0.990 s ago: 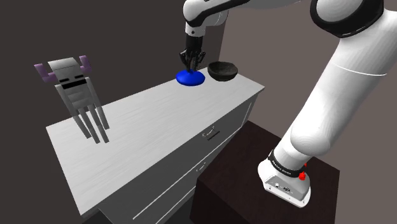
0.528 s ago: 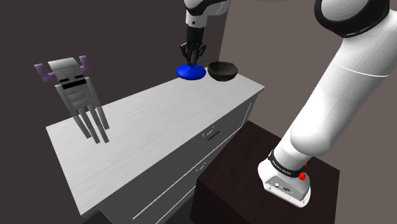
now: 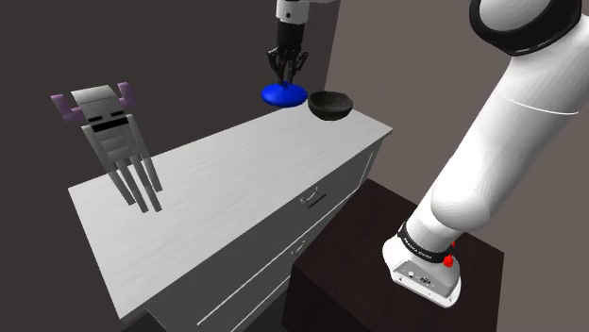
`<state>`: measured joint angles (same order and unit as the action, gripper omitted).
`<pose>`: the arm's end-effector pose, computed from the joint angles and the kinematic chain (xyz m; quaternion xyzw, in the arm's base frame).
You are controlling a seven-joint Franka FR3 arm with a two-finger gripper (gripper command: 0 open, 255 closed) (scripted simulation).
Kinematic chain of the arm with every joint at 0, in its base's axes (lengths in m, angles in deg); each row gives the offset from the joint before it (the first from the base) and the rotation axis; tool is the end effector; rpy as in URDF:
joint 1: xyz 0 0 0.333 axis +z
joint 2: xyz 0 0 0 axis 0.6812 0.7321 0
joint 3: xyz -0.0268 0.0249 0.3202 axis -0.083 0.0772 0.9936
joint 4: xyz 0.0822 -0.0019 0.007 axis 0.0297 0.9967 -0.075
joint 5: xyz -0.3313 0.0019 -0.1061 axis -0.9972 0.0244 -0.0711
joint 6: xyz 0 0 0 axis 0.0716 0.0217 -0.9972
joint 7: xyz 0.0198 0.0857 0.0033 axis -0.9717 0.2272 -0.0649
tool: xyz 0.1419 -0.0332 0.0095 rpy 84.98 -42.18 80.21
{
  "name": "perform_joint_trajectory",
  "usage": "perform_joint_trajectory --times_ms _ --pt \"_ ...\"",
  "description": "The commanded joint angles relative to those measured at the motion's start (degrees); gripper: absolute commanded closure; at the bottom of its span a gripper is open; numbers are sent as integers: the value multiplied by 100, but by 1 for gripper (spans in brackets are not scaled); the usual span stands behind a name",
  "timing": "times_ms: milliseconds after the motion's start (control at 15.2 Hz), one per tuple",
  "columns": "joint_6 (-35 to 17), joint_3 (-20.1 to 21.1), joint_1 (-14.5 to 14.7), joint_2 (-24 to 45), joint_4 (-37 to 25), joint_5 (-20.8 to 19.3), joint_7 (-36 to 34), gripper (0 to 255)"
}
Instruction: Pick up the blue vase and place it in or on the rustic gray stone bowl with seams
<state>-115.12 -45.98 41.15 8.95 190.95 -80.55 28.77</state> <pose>0.5277 -0.0501 0.5016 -0.9863 0.1618 0.0084 0.0301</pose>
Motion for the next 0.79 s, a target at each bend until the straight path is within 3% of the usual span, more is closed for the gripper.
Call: perform_joint_trajectory --times_ms 0,462,726 --pt "165 -4 -4 -8 -158 -3 -3 255" --pt "684 -7 -8 17 -703 -6 -30 255" --pt "846 -250 -269 -151 -666 -25 463 255"
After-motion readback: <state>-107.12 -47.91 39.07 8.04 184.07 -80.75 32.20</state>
